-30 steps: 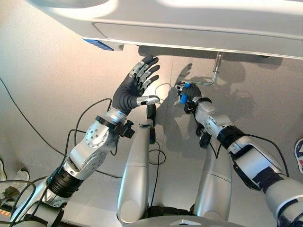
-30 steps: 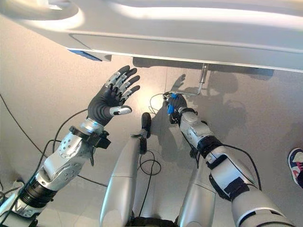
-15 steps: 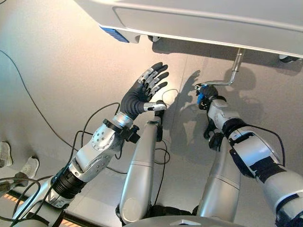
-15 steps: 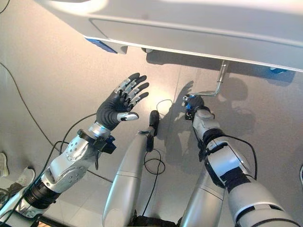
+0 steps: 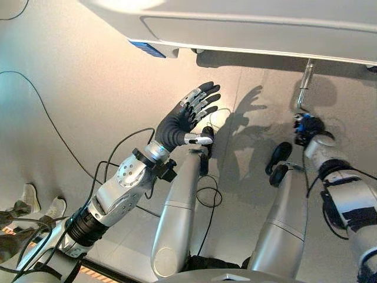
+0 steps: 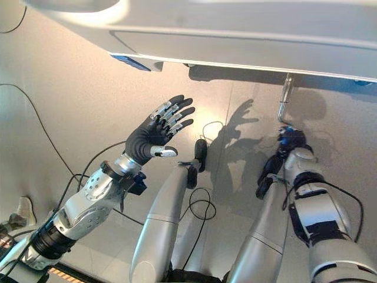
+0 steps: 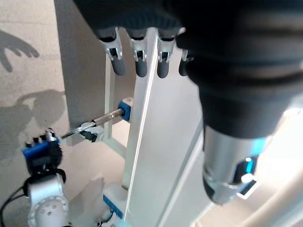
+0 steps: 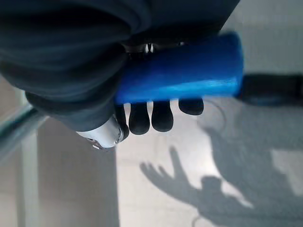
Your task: Raise the hospital bed
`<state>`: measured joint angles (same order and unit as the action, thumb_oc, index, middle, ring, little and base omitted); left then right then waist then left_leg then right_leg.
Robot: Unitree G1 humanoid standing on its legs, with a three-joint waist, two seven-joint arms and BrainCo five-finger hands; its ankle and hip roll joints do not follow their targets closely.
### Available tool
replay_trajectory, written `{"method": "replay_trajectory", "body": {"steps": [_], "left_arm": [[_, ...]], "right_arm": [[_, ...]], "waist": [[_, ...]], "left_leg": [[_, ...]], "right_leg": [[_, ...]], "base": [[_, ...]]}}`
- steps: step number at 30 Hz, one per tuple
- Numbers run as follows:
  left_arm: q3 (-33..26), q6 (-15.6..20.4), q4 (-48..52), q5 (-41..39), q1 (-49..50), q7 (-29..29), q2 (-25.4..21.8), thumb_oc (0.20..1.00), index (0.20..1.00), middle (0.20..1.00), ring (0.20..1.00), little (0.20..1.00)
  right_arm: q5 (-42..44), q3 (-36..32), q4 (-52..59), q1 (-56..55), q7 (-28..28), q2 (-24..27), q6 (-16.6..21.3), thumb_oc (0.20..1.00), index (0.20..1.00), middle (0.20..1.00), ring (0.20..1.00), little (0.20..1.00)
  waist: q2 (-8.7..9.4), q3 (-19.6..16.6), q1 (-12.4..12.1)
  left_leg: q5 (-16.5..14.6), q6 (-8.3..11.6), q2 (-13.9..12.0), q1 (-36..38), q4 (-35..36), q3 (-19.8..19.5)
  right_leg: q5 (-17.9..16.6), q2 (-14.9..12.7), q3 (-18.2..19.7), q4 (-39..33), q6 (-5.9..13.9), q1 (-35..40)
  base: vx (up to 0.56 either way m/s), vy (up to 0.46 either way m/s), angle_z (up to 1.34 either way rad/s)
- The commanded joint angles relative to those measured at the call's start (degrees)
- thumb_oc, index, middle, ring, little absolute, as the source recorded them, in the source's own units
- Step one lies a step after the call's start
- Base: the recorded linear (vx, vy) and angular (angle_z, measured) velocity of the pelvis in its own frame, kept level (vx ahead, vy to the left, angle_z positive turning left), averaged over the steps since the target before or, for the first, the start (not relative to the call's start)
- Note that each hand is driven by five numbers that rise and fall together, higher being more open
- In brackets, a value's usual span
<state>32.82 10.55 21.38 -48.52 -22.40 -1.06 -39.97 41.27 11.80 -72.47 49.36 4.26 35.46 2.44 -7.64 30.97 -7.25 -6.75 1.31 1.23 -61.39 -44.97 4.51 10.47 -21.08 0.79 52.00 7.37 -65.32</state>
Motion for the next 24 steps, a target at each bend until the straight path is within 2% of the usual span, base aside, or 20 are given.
{"method": "replay_trajectory", "body": {"steps": [1,3,7,9,14,18,24], "left_arm": [[-1.81,2.68,4.93,-0.34,2.11,1.67,4.03,1.0,1.0,1.0,1.0,1.0],[-2.28,2.58,4.94,-0.21,2.55,1.78,3.98,1.0,1.0,1.0,1.0,1.0],[-4.48,2.47,5.22,0.12,4.11,1.75,4.21,1.0,1.0,1.0,1.0,1.0],[-5.09,2.49,5.3,0.02,4.53,1.71,4.38,1.0,1.0,1.0,1.0,1.0],[-9.25,2.25,5.86,0.67,7.03,1.28,4.37,1.0,1.0,1.0,1.0,1.0],[-11.36,2.09,6.21,1.2,7.79,1.09,3.83,1.0,1.0,1.0,1.0,1.0],[-13.74,1.95,6.53,2.33,7.95,-0.01,2.12,1.0,1.0,1.0,1.0,1.0]], "right_arm": [[2.53,-2.66,-3.09,-5.57,2.27,8.53,0.83,0.2,0.2,0.2,0.2,0.2],[3.43,-3.11,-1.65,-6.59,2.09,9.17,1.5,0.2,0.2,0.2,0.2,0.2],[7.9,-5.72,6.39,-11.86,2.14,9.34,4.57,0.2,0.2,0.2,0.2,0.2],[8.57,-6.4,8.47,-13.1,2.31,9.19,5.26,0.2,0.2,0.2,0.2,0.2],[7.69,-8.21,32.81,-23.11,2.94,7.38,9.5,0.2,0.2,0.2,0.2,0.2],[8.72,-10.7,52.14,-30.44,1.36,4.56,12.92,0.2,0.2,0.2,0.2,0.2],[9.05,-8.79,69.73,-34.06,-0.82,2.98,13.01,0.2,0.2,0.2,0.2,0.2]], "waist": [[-6.76,-1.18,3.0],[-6.44,-1.18,3.6],[-4.23,-1.18,5.76],[-3.88,-1.18,6.12],[-1.23,-1.18,8.23],[0.83,-1.18,9.49],[2.87,-1.18,10.42]], "left_leg": [[6.0,2.91,-1.14,0.41,4.48,0.2],[5.88,2.8,-1.57,0.52,4.44,0.48],[5.66,2.6,-2.75,1.19,5.06,1.14],[5.66,2.58,-2.89,1.35,5.32,1.29],[5.93,2.52,-3.89,2.49,7.11,2.0],[6.18,2.6,-4.27,4.1,9.2,2.28],[6.73,2.73,-4.94,6.82,13.02,2.37]], "right_leg": [[-6.2,2.57,0.48,-0.95,-0.23,0.27],[-6.25,2.92,0.57,-0.98,-0.28,0.05],[-6.16,4.05,0.81,-1.47,-0.36,-0.25],[-6.19,4.2,0.83,-1.67,-0.34,-0.25],[-6.46,5.03,0.77,-3.31,-0.38,0.23],[-6.38,5.27,0.29,-5.14,-0.43,1.46],[-7.07,5.73,-0.78,-9.41,-0.53,4.36]], "base": [[0.01,-0.034,-0.08],[0.02,-0.036,-0.08],[0.01,-0.042,-0.14],[0.0,-0.026,-0.14],[-0.01,-0.033,-0.13],[-0.03,-0.039,-0.1],[-0.05,-0.015,-0.07]]}}
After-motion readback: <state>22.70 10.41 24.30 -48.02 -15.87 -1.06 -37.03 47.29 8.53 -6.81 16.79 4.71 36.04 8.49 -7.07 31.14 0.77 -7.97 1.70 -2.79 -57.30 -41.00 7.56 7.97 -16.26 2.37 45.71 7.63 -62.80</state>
